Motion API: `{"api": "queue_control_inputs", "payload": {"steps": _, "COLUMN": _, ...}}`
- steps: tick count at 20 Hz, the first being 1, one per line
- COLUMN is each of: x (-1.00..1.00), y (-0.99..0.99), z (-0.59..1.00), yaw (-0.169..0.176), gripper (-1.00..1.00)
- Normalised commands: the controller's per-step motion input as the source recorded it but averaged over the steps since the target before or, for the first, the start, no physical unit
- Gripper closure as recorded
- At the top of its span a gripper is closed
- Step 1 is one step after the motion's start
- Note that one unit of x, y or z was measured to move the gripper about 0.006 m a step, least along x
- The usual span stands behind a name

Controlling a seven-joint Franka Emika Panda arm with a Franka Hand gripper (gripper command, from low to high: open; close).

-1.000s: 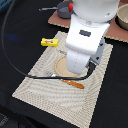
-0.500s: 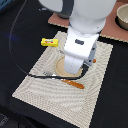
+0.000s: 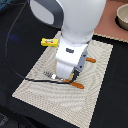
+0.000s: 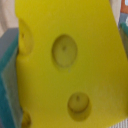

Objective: Interact with the objects in diverse but meaningful ways.

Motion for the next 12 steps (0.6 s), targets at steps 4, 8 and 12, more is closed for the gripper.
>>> {"api": "queue_control_inputs", "payload": {"steps": 4, "x": -0.31, "y": 0.21, "z": -0.31, "yaw": 0.018, "gripper": 1.00}}
{"api": "queue_control_inputs", "payload": {"steps": 8, "x": -0.38, "y": 0.21, "z": -0.31, "yaw": 0.023, "gripper": 1.00}}
{"api": "queue_control_inputs", "payload": {"steps": 12, "x": -0.43, "y": 0.31, "z": -0.23, "yaw": 0.043, "gripper": 1.00}}
